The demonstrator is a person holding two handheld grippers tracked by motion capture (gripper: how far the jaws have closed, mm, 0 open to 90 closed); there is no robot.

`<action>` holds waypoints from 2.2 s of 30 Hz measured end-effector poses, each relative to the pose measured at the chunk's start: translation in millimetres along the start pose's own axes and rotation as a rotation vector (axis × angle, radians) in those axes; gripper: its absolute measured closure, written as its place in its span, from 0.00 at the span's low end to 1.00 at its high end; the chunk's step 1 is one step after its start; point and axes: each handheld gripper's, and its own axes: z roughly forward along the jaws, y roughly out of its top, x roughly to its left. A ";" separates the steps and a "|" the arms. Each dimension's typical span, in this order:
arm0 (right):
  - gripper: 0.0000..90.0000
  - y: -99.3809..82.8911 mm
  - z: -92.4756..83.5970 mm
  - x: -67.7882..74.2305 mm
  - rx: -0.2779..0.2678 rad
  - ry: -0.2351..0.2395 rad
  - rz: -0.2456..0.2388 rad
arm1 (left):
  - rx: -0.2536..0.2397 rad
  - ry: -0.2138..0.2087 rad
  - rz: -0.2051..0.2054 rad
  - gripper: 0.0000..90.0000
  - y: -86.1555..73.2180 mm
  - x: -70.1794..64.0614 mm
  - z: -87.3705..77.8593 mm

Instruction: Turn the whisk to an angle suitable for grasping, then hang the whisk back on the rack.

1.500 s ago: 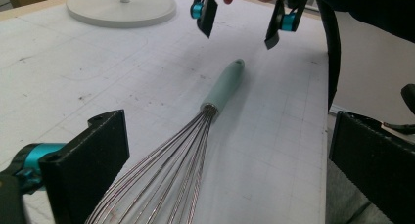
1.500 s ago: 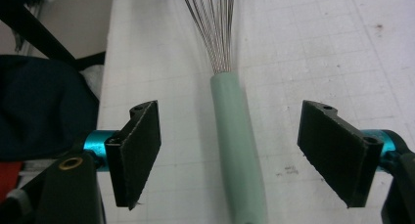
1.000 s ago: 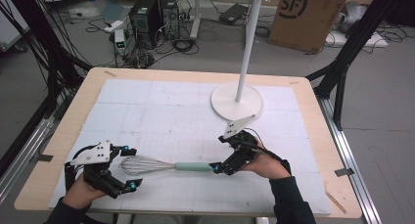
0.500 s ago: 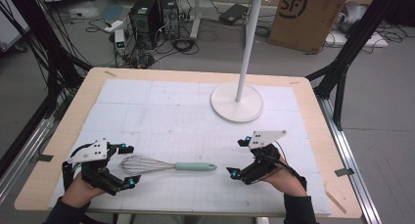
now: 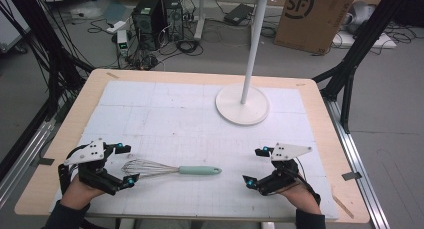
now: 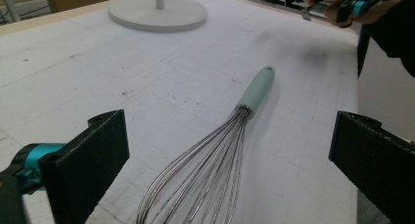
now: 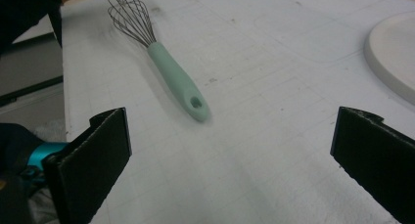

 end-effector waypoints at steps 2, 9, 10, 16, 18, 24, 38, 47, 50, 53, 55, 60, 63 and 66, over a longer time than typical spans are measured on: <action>0.00 -0.3 -3.2 -0.1 -0.023 0.000 -0.001 | 0.005 0.014 0.005 0.02 0.2 -0.8 -0.2; 0.00 -1.3 -9.8 3.0 -0.054 0.003 -0.019 | -0.023 0.031 -0.007 0.02 3.9 3.7 -4.0; 0.00 -1.4 -10.4 3.0 -0.049 -0.004 -0.026 | -0.026 0.032 -0.009 0.02 4.1 4.8 -3.8; 0.00 -2.0 -16.1 6.0 -0.080 -0.018 -0.022 | -0.021 0.015 -0.009 0.02 4.4 5.8 -0.8; 0.00 -2.3 -16.1 8.3 -0.076 -0.010 -0.027 | -0.028 0.005 -0.012 0.02 4.7 5.8 -1.3; 0.00 -1.2 -12.0 11.3 -0.075 0.006 -0.029 | -0.030 -0.020 -0.009 0.02 9.9 4.0 -2.7; 0.00 -3.9 -9.8 11.6 -0.056 0.019 -0.042 | 0.054 -0.098 0.024 0.02 25.7 1.5 4.8; 0.00 -6.5 -17.0 11.0 -0.080 0.023 -0.034 | 0.105 -0.166 0.004 0.02 26.3 5.6 10.8; 0.00 -8.0 -19.1 9.7 -0.083 0.019 -0.028 | 0.147 -0.189 0.014 0.02 28.2 6.2 14.8; 0.00 -9.2 -21.5 8.3 -0.087 0.016 -0.026 | 0.192 -0.193 0.033 0.03 31.1 6.0 18.8; 0.00 -9.9 -22.6 7.8 -0.090 0.017 -0.023 | 0.214 -0.197 0.044 0.03 34.0 6.4 20.3; 0.00 -10.5 -23.0 7.6 -0.090 0.021 -0.018 | 0.255 -0.195 0.053 0.03 38.5 8.5 19.5; 0.00 -10.6 -22.4 7.1 -0.087 0.021 -0.019 | 0.274 -0.194 0.063 0.03 41.9 8.2 20.3; 0.00 -10.8 -21.0 7.2 -0.080 0.027 -0.022 | 0.311 -0.207 0.077 0.03 44.9 7.5 24.5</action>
